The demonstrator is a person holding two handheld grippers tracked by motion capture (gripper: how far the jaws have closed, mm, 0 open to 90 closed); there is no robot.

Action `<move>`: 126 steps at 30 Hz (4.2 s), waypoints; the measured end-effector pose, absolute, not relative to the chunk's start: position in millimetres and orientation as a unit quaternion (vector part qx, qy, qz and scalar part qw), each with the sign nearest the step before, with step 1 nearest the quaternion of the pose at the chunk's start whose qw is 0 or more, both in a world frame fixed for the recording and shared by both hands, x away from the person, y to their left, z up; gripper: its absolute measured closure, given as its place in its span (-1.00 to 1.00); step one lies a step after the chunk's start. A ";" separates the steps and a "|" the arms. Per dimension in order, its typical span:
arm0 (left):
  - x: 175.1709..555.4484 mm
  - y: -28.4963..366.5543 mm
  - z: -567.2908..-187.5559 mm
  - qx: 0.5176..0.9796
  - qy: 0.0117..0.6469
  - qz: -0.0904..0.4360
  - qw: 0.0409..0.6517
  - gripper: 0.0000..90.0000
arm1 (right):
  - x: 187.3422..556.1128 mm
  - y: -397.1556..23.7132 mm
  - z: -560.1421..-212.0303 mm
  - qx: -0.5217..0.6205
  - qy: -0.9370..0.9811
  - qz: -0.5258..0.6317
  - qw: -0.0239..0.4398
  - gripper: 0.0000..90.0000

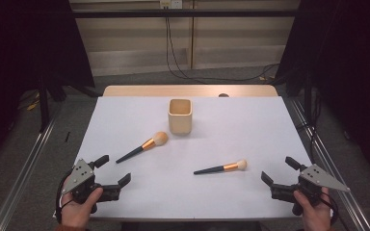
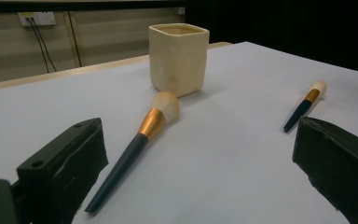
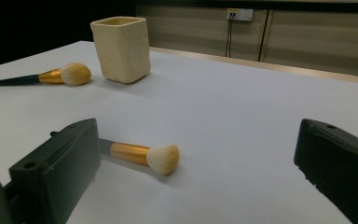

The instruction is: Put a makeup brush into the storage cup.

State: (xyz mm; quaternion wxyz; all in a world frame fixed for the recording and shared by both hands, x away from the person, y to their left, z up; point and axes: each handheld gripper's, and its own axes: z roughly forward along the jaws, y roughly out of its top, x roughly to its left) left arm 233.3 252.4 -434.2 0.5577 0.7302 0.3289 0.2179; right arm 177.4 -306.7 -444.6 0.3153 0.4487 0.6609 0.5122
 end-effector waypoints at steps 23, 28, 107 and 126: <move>230.6 250.9 -431.8 0.734 0.324 0.216 0.556 -0.94 | 180.4 -305.9 -446.7 0.450 0.663 0.518 0.299 -1.00; 231.3 249.7 -430.7 0.737 0.322 0.214 0.554 -0.94 | 180.1 -303.0 -446.4 0.444 0.668 0.517 0.299 -1.00; 365.1 209.3 -410.7 0.806 0.309 0.200 0.465 -0.96 | 183.6 -300.9 -448.5 0.445 0.673 0.516 0.288 -1.00; 397.5 193.7 -409.3 0.893 0.300 0.111 0.316 -0.90 | 183.7 -300.7 -449.0 0.444 0.675 0.515 0.285 -1.00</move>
